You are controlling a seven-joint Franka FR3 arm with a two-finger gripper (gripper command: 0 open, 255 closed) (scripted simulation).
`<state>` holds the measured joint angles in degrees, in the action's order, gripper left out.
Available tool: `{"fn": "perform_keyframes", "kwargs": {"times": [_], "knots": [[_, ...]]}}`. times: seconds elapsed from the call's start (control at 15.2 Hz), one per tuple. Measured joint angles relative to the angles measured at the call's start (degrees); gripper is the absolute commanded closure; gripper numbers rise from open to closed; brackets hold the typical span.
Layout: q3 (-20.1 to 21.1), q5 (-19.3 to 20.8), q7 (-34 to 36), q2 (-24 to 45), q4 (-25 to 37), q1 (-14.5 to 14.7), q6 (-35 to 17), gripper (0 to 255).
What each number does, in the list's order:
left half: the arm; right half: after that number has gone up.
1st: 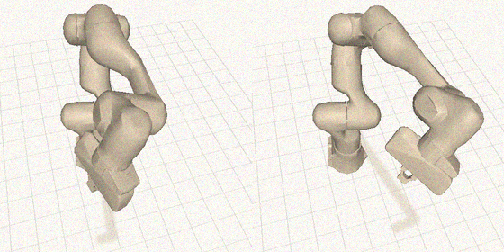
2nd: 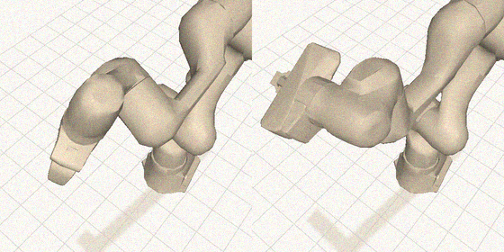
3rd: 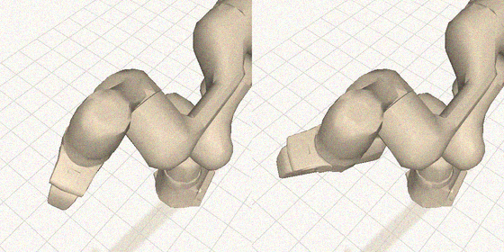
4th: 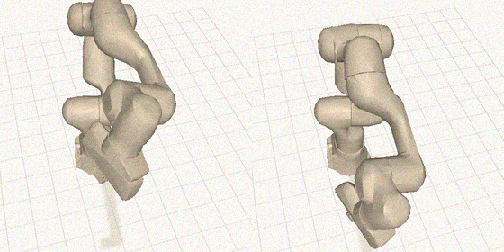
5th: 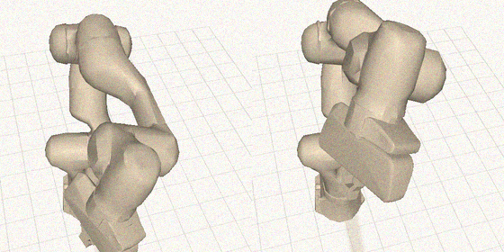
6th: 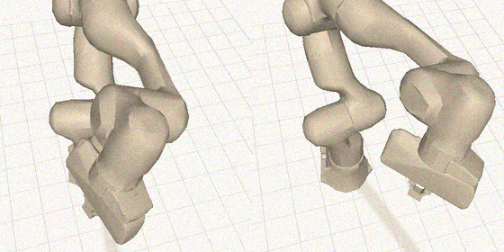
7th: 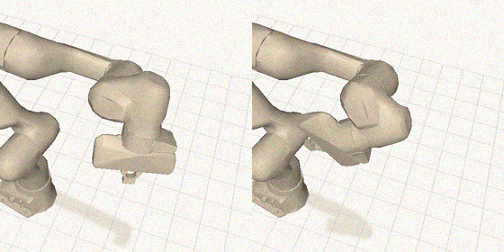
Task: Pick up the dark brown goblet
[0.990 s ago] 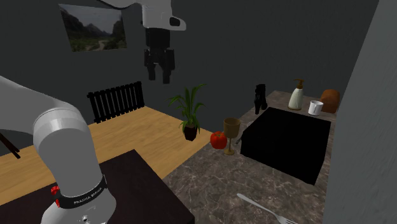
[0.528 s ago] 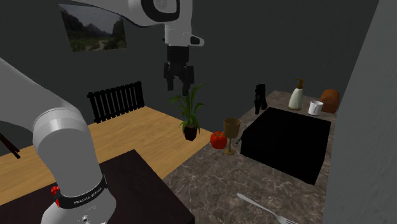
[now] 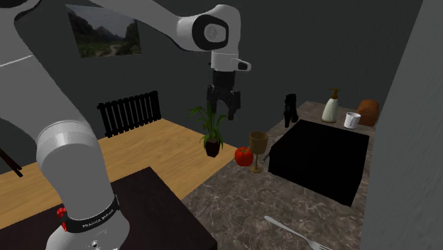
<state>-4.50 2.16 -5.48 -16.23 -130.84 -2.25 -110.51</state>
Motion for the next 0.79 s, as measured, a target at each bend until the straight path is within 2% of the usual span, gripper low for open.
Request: {"fn": "perform_keyframes", "kwargs": {"times": [0.46,0.79], "knots": [[-1.2,-2.8,-2.2,14.5,7.9,-0.2,-7.8,0],[-1.5,-5.6,-4.2,26.2,16.9,-0.9,-11.1,0]]}}
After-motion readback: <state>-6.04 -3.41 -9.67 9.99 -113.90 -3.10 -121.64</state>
